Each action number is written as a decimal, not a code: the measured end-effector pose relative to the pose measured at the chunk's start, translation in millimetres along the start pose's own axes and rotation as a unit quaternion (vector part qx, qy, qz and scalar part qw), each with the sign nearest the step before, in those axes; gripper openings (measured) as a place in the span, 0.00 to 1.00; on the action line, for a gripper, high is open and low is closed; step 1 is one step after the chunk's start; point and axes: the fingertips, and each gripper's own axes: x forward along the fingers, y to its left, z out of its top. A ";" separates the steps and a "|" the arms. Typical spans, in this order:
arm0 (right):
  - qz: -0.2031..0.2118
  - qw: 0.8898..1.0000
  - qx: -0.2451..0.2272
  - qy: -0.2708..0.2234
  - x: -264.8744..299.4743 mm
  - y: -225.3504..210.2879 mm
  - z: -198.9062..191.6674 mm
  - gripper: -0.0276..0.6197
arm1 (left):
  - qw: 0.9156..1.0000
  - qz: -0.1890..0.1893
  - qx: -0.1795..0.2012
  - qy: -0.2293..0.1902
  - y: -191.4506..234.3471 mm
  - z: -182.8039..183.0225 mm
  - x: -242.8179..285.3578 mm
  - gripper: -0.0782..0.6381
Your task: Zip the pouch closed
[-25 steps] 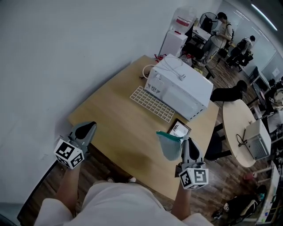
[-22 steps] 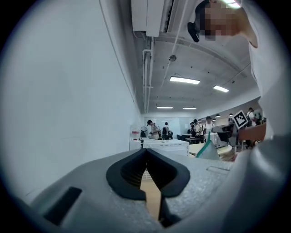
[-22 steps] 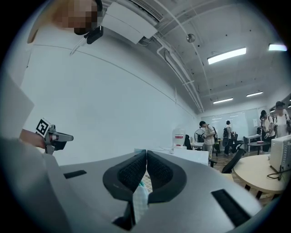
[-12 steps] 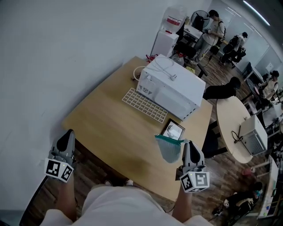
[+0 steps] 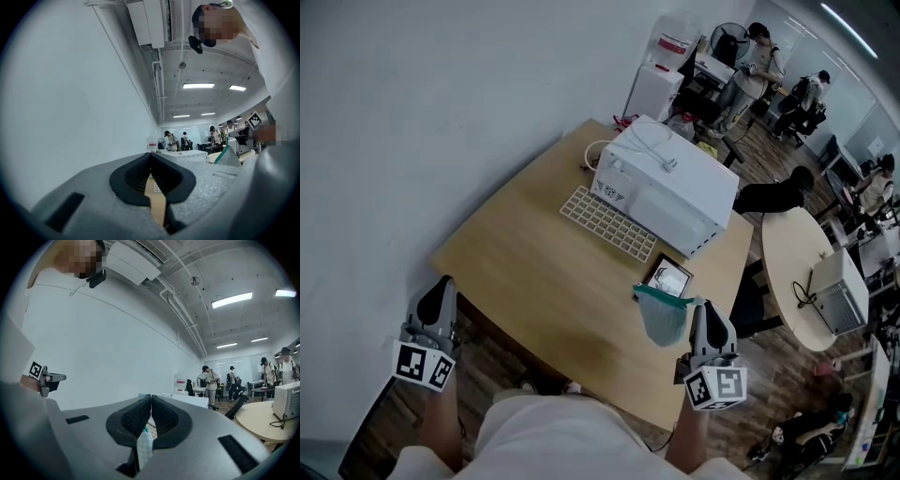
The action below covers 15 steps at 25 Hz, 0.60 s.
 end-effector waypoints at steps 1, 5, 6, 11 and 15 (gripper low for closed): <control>0.001 1.000 0.001 -0.001 1.5 0.3 0.0 0.05 | 1.000 0.000 0.000 0.000 -0.8 0.0 0.7 0.13; 0.009 1.000 0.004 -0.005 8.0 4.4 0.1 0.05 | 1.000 -0.004 0.002 -0.001 -4.7 2.0 5.5 0.13; 0.012 1.000 0.004 -0.006 9.8 6.1 0.2 0.05 | 1.000 -0.005 0.004 -0.002 -5.2 3.1 7.0 0.13; 0.025 1.000 -0.005 -0.007 16.4 13.6 1.1 0.05 | 1.000 -0.006 0.003 -0.006 -5.5 7.0 12.5 0.13; 0.028 1.000 -0.006 -0.009 20.4 16.5 2.0 0.05 | 1.000 -0.006 0.002 -0.004 -4.8 5.6 12.2 0.13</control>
